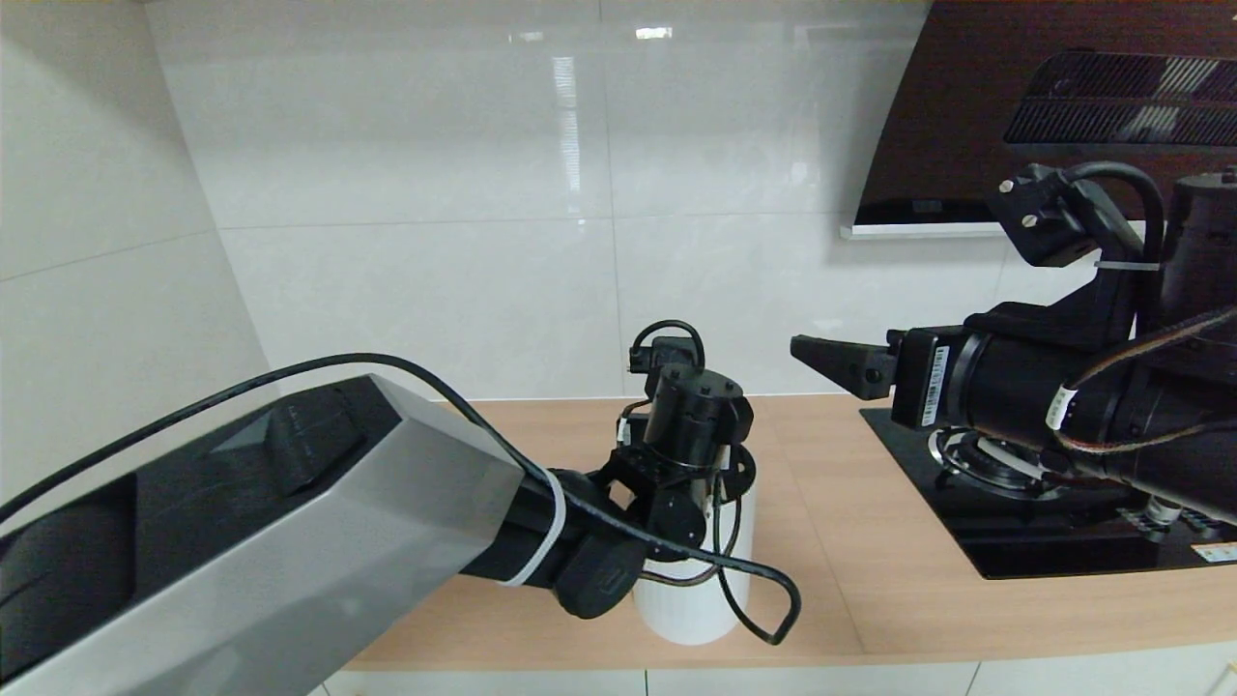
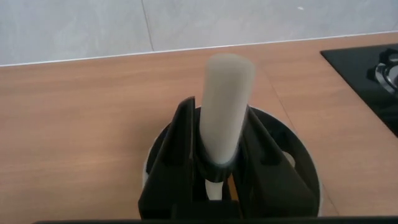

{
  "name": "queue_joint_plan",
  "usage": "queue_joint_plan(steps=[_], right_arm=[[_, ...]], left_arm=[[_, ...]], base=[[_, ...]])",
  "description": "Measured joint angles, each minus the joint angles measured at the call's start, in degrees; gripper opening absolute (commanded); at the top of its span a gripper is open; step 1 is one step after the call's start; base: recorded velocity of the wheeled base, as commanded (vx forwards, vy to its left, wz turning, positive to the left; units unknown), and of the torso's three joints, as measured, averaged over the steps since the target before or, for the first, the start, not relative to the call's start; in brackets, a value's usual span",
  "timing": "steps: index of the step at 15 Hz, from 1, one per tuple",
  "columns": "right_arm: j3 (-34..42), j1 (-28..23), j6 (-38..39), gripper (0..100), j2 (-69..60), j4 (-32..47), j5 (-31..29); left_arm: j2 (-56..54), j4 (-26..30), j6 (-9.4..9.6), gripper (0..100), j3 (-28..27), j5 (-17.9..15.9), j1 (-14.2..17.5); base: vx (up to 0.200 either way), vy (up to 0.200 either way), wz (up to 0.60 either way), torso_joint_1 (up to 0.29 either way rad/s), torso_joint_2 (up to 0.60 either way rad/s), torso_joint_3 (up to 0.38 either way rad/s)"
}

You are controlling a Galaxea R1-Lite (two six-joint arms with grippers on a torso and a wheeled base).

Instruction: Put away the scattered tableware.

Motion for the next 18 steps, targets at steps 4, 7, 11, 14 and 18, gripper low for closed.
queue_joint_plan(steps=[4, 7, 11, 14, 18], right_arm=[[0.0, 0.0, 0.0, 100, 0.1, 0.0, 0.0], [0.0, 0.0, 0.0, 100, 0.1, 0.0, 0.0], [0.0, 0.0, 0.0, 100, 0.0, 0.0, 0.0], [0.0, 0.0, 0.0, 100, -0.9, 0.0, -0.2], [1.2, -1.6, -1.9, 100, -5.2, -0.1, -0.9]], left_arm=[[-0.3, -0.1, 0.0, 100, 0.0, 0.0, -0.1], [-1.1, -0.5, -0.06, 100, 0.2, 0.2, -0.1], [-8.0, -2.8, 0.0, 100, 3.8, -2.6, -0.1], [-19.3, -3.4, 0.73, 100, 9.6, -9.1, 0.0], [-39.4, -3.7, 4.95, 100, 21.4, -19.0, 2.5]], base=[[0.0, 0.0, 0.0, 0.0, 0.0, 0.0], [0.0, 0.0, 0.0, 0.0, 0.0, 0.0], [0.0, 0.0, 0.0, 0.0, 0.0, 0.0], [0.0, 0.0, 0.0, 0.0, 0.0, 0.0], [0.0, 0.0, 0.0, 0.0, 0.0, 0.0]])
